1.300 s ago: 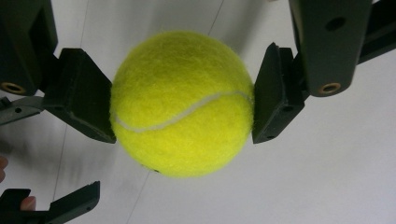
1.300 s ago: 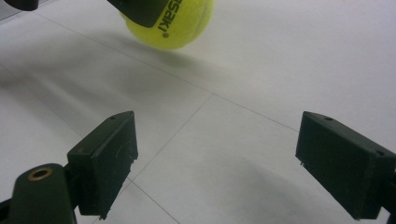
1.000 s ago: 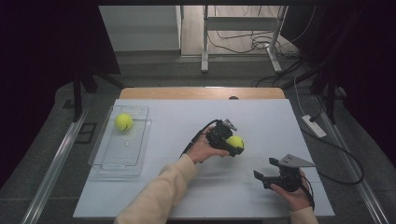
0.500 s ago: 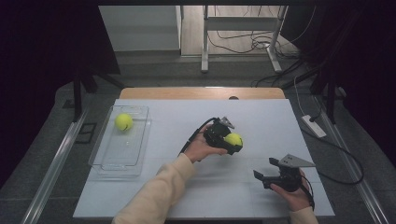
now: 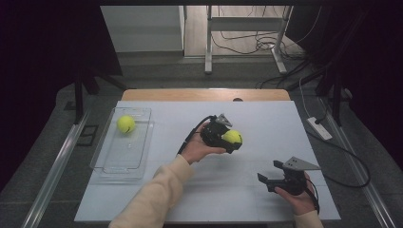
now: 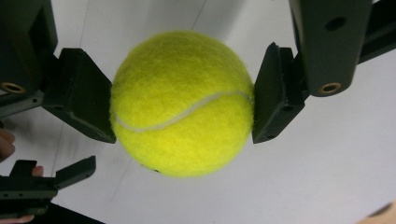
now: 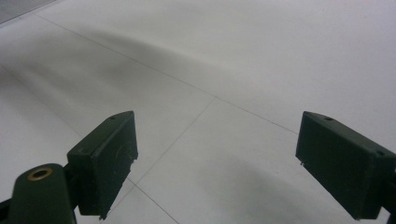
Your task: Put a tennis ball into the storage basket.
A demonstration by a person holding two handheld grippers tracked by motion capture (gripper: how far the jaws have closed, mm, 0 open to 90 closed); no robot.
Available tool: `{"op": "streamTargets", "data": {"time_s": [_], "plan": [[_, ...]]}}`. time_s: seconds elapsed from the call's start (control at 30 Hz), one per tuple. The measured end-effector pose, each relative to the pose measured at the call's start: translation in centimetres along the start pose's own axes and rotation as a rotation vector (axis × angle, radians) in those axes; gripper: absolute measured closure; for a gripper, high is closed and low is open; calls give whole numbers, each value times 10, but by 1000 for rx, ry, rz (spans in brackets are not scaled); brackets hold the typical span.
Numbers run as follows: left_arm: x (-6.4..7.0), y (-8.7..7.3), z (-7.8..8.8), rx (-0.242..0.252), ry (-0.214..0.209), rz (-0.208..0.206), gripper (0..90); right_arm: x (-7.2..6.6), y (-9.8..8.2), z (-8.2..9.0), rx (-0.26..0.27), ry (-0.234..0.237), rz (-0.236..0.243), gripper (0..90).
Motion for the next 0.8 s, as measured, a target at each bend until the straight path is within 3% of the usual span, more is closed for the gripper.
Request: {"op": "streamTargets", "data": {"time_s": [0.23, 0.8], "plan": [[-7, -1, 18, 30, 22, 12, 271, -2, 3, -1, 4, 4, 1, 122], [-20, -1, 44, 86, 54, 37, 271, -3, 3, -2, 1, 2, 4, 122]]}}
Point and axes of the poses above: each handheld gripper's, and its own axes: z roughly backward along the jaws, y roughly out of its top, x roughly to its right, the point moved 1 cm from there along -z, roughly forward along the jaws, and after that the axes turned 13 degrees about z, right-handed, at the moved point
